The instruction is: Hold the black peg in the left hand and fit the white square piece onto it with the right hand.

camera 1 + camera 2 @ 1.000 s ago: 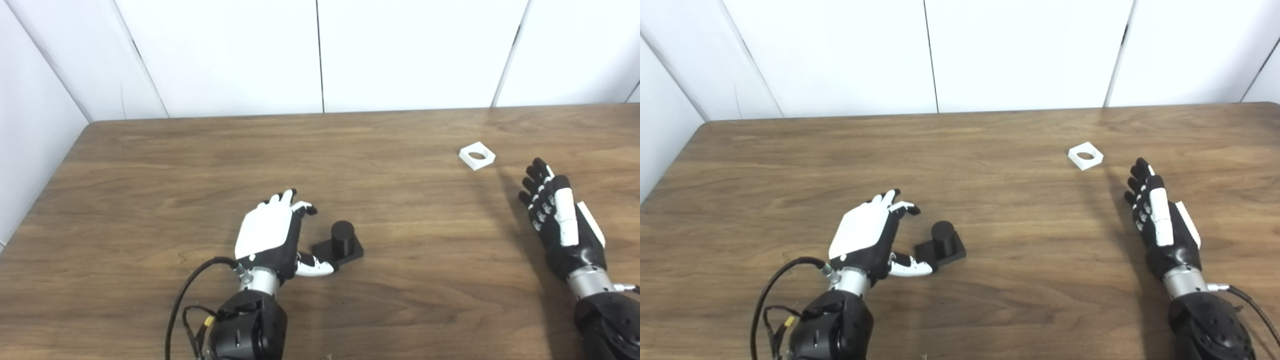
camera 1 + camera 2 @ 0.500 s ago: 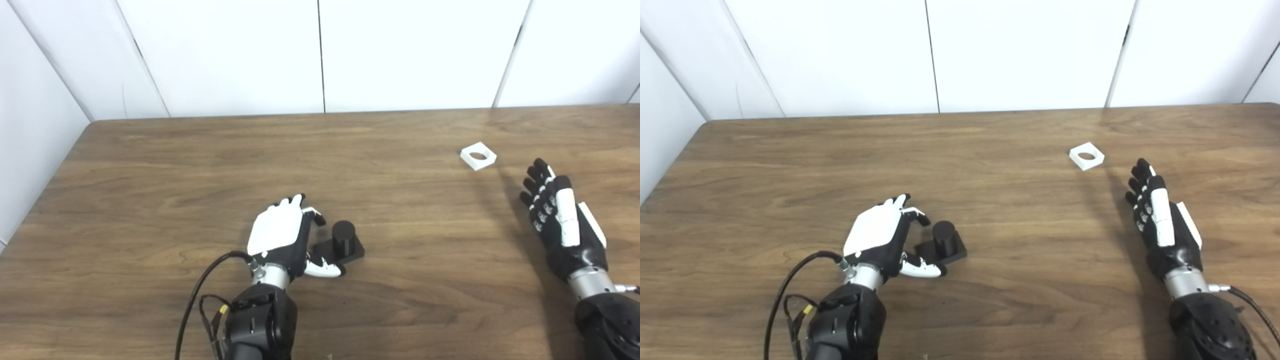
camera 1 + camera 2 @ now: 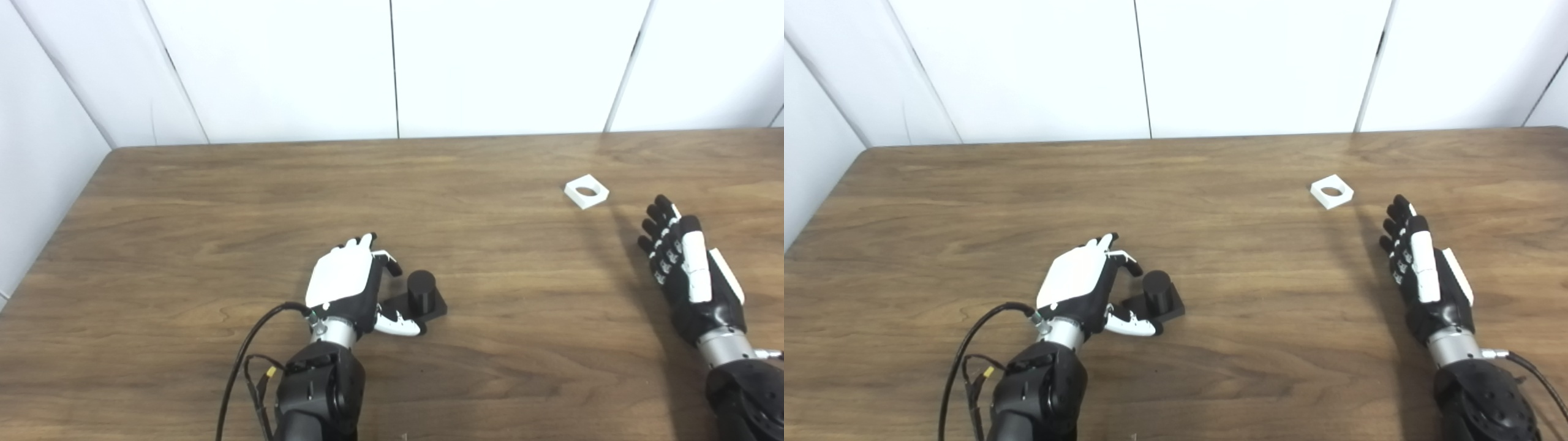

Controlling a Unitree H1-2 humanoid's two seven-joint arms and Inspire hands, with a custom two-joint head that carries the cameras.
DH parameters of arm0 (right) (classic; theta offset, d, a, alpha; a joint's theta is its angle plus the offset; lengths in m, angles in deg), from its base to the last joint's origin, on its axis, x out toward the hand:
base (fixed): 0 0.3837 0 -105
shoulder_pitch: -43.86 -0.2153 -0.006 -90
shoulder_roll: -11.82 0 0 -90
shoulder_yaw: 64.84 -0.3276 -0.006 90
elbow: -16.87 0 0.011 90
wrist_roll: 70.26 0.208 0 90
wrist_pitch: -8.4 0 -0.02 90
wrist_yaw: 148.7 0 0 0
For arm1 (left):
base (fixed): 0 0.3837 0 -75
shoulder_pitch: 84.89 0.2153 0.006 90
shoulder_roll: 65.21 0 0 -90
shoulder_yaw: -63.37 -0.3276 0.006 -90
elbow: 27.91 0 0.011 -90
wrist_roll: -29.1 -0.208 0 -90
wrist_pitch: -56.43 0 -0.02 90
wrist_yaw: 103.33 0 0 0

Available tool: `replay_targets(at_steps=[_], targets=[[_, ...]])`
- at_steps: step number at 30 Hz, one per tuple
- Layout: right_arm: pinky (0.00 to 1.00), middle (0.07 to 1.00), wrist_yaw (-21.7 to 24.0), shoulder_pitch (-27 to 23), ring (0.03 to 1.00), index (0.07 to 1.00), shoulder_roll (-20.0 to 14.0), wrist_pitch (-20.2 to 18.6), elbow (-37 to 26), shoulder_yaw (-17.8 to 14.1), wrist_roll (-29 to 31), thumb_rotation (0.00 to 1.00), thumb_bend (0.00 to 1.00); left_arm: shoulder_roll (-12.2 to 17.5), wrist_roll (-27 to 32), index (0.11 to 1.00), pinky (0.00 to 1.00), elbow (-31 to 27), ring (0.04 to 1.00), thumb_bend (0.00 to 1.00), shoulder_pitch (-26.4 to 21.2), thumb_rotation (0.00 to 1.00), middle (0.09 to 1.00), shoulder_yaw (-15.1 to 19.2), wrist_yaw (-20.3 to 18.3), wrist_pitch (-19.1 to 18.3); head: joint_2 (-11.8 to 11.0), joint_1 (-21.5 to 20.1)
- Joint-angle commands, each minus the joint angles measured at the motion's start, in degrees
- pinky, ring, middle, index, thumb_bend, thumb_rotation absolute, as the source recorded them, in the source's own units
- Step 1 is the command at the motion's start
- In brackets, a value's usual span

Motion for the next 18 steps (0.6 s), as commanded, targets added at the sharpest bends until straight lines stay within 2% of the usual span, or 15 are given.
replay_targets(at_steps=[1,18], targets=[[1.00,1.000,-0.12,-1.01,1.000,1.000,-0.75,0.98,-2.35,-0.43,0.11,1.00,0.62,0.69,-0.85,0.630,1.00,1.34,1.000,0.85,-0.88,0.24,1.000,-0.47,-0.42,-0.33,0.01,0.00],[1.00,1.000,0.22,-0.79,1.000,1.000,-1.07,0.50,-2.60,-0.90,0.78,1.00,0.64,1.64,-1.13,0.588,1.00,1.43,1.000,0.84,-1.56,0.22,1.000,-1.62,-2.29,-1.83,0.72,0.02]])
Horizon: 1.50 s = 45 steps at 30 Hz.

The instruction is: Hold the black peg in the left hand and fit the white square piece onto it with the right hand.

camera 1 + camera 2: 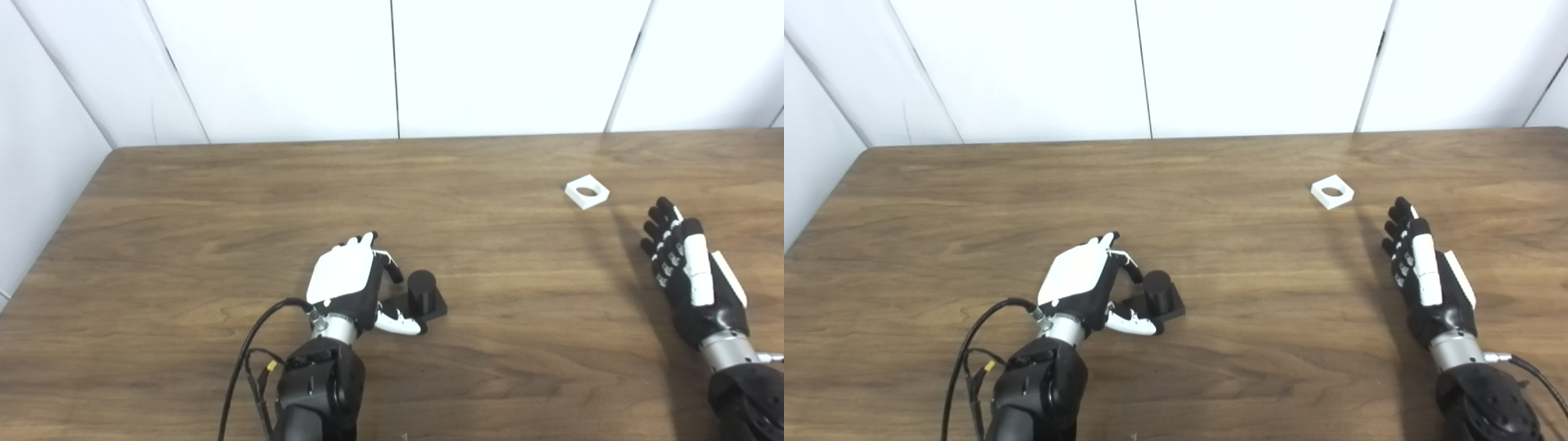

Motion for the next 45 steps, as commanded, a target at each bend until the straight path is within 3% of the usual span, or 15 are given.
replay_targets(at_steps=[1,7,33,35,36,45], targets=[[1.00,1.000,0.12,-1.40,1.000,1.000,-1.10,0.70,-1.78,-0.66,0.64,1.00,0.65,0.58,-1.31,0.582,1.00,1.15,1.000,0.84,-0.55,0.22,1.000,-0.40,-0.86,-0.26,0.03,0.08],[1.00,1.000,0.48,-1.49,1.000,1.000,-1.45,1.53,-1.38,-0.78,0.70,1.00,0.62,0.83,-0.73,0.569,1.00,1.28,1.000,0.83,-0.53,0.20,0.994,-0.57,-0.71,-0.14,0.09,0.01],[1.00,1.000,0.51,-1.91,1.000,1.000,-1.86,1.03,-1.18,-1.69,0.82,1.00,0.68,0.89,1.94,0.547,1.00,1.28,1.000,0.77,-1.14,0.06,0.988,-0.90,-0.68,-1.15,0.40,-0.14],[1.00,1.000,0.38,-1.91,1.000,1.000,-1.92,0.74,-1.41,-1.77,0.80,1.00,0.68,1.15,1.53,0.500,1.00,1.27,1.000,0.57,-1.23,0.06,0.988,-1.22,-0.90,-0.98,0.46,-0.07],[1.00,1.000,0.38,-1.94,1.000,1.000,-1.92,0.64,-1.49,-1.82,0.92,1.00,0.68,1.30,1.33,0.494,1.00,1.29,1.000,0.55,-1.28,0.06,0.986,-1.37,-0.94,-0.86,0.48,-0.01],[1.00,1.000,0.80,-2.00,1.000,1.000,-1.97,0.65,-1.32,-1.90,1.27,1.00,0.65,2.14,0.72,0.486,1.00,1.50,1.000,0.52,-1.57,0.05,0.973,-2.20,-0.88,-0.90,0.61,0.15]])
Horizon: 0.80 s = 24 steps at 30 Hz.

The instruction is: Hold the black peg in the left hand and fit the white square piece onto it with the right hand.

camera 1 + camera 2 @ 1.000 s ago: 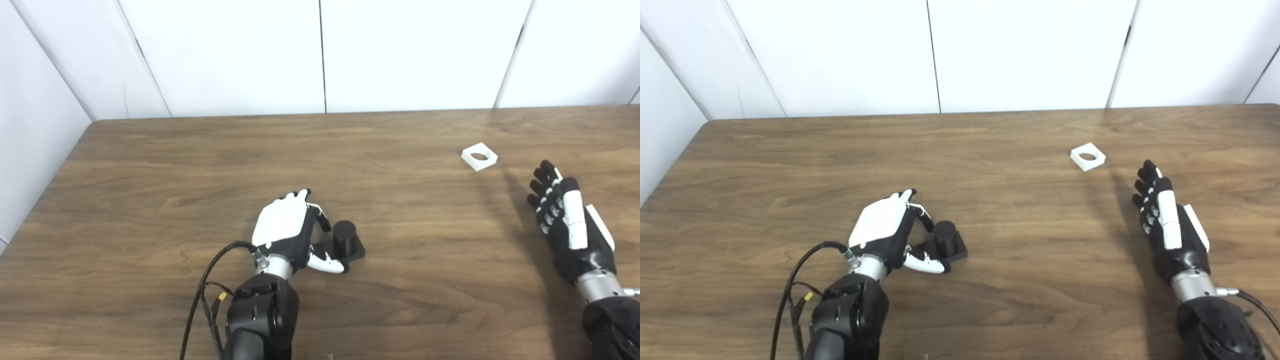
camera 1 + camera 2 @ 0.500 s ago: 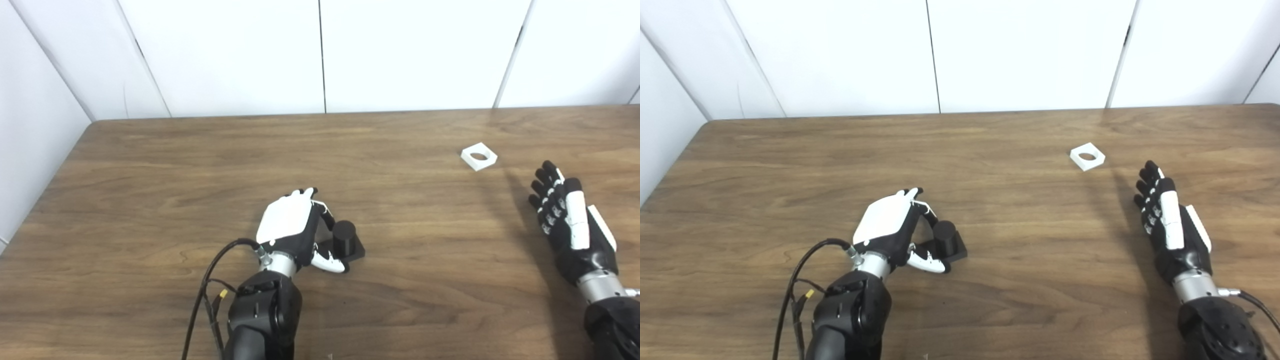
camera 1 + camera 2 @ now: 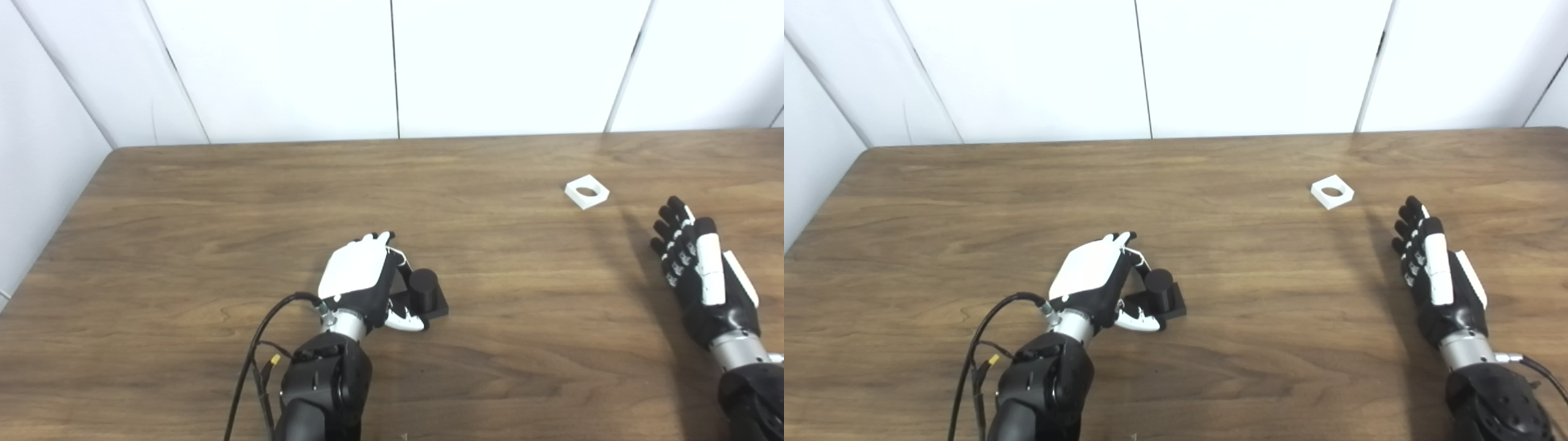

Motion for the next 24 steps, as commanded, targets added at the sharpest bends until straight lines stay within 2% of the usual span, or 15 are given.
replay_targets(at_steps=[1,13,20,24], targets=[[1.00,1.000,0.25,-1.83,1.000,1.000,-1.41,0.78,-1.71,-0.45,0.58,1.00,0.66,1.01,-1.82,0.486,1.00,1.48,1.000,0.52,-0.34,0.05,0.973,-0.07,-0.45,-0.18,0.08,0.05],[1.00,1.000,-0.12,-1.53,1.000,1.000,-1.27,0.93,-2.38,-1.19,0.74,1.00,0.63,0.89,-1.81,0.487,1.00,1.29,1.000,0.52,-0.17,0.06,0.971,-0.19,-0.50,-0.45,0.25,-0.02],[1.00,1.000,-0.06,-1.46,1.000,1.000,-2.27,-1.15,-5.78,-1.06,-0.04,1.00,0.62,1.31,-2.11,0.486,1.00,1.18,1.000,0.52,-0.02,0.06,0.968,-0.29,-0.61,-0.16,0.07,-0.48],[1.00,1.000,-0.06,-2.12,1.000,1.000,-2.85,-1.71,-6.98,-0.80,-0.19,1.00,0.62,1.66,-1.38,0.484,1.00,1.04,1.000,0.52,0.32,0.06,0.962,-0.15,0.39,0.04,-0.93,-3.19]])
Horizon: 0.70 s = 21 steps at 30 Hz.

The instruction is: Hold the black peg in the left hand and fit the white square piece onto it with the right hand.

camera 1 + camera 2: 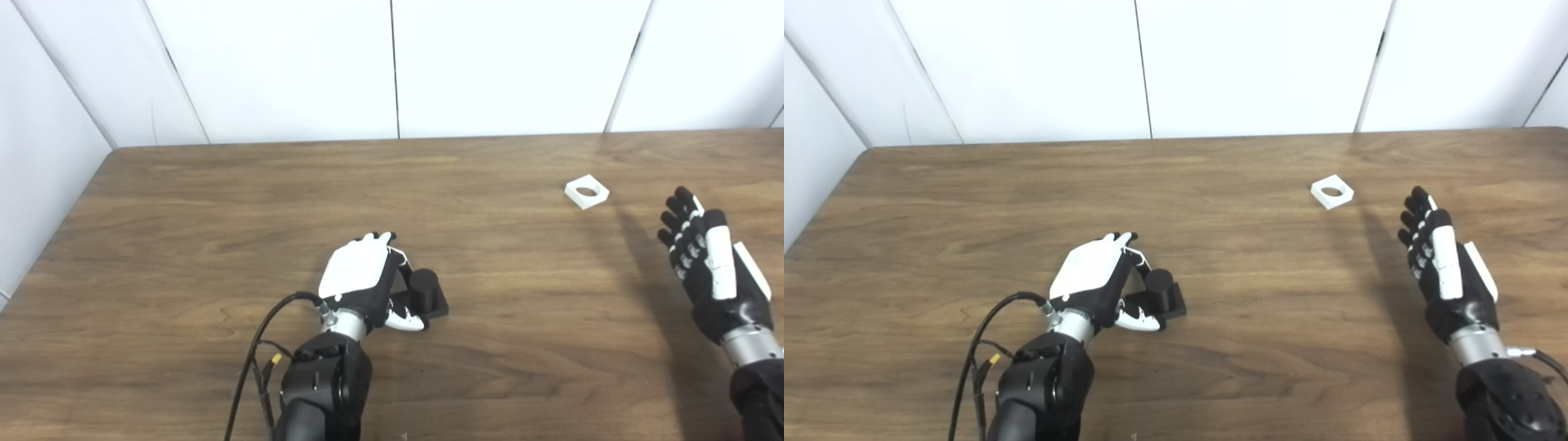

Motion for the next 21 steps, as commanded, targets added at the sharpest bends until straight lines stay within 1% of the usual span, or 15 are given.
replay_targets(at_steps=[1,2,5,8,9,13,15,18,21], targets=[[1.00,1.000,-0.08,-2.37,1.000,1.000,-1.04,0.36,-2.47,-0.09,0.16,1.00,0.63,1.44,-1.16,0.484,1.00,0.98,1.000,0.52,0.41,0.06,0.961,0.15,0.32,0.15,0.03,0.05],[1.00,1.000,-0.16,-2.65,1.000,1.000,-1.02,0.10,-2.72,0.05,0.11,1.00,0.64,1.65,-1.13,0.485,1.00,0.94,1.000,0.52,0.43,0.06,0.960,0.18,0.26,0.24,-0.21,-0.86],[1.00,1.000,-0.57,-3.29,1.000,1.000,-0.78,-0.15,-3.16,0.36,-0.47,1.00,0.65,2.00,-0.88,0.485,1.00,0.90,1.000,0.52,0.52,0.06,0.962,0.32,0.25,0.32,-0.55,-1.53],[1.00,1.000,-0.74,-4.71,1.000,1.000,-0.93,-0.55,-2.86,0.62,-0.87,1.00,0.65,2.26,-0.18,0.482,1.00,0.61,1.000,0.52,0.84,0.06,0.962,0.52,0.57,0.49,-0.55,-1.53],[1.00,1.000,-0.94,-5.14,1.000,1.000,-0.97,-0.87,-2.81,0.70,-1.16,1.00,0.67,2.31,0.02,0.481,1.00,0.51,1.000,0.52,0.92,0.06,0.966,0.57,0.57,0.53,-0.55,-1.53],[1.00,1.000,-1.60,-6.94,1.000,1.000,-1.85,-1.79,-2.51,1.59,-4.11,0.98,0.68,2.73,-0.46,0.481,1.00,0.52,1.000,0.52,1.01,0.06,0.966,0.37,0.33,0.53,-0.95,-2.31],[1.00,1.000,-1.75,-7.88,1.000,1.000,-2.93,-2.06,-2.10,2.44,-6.84,0.95,0.68,2.87,-0.52,0.481,1.00,0.59,1.000,0.52,1.01,0.06,0.966,0.30,0.35,0.56,-0.95,-2.28],[1.00,1.000,-1.78,-9.58,1.000,1.000,-4.95,-2.28,-1.29,3.78,-10.73,0.90,0.65,2.91,-0.03,0.481,1.00,0.63,1.000,0.52,1.12,0.06,0.963,0.33,0.98,0.60,-1.15,-2.39],[1.00,1.000,-1.46,-11.13,1.000,1.000,-6.84,-2.40,-0.39,5.04,-13.85,0.82,0.63,2.83,0.25,0.481,1.00,0.49,1.000,0.52,1.20,0.06,0.963,0.42,1.11,0.43,-1.20,-2.41]])
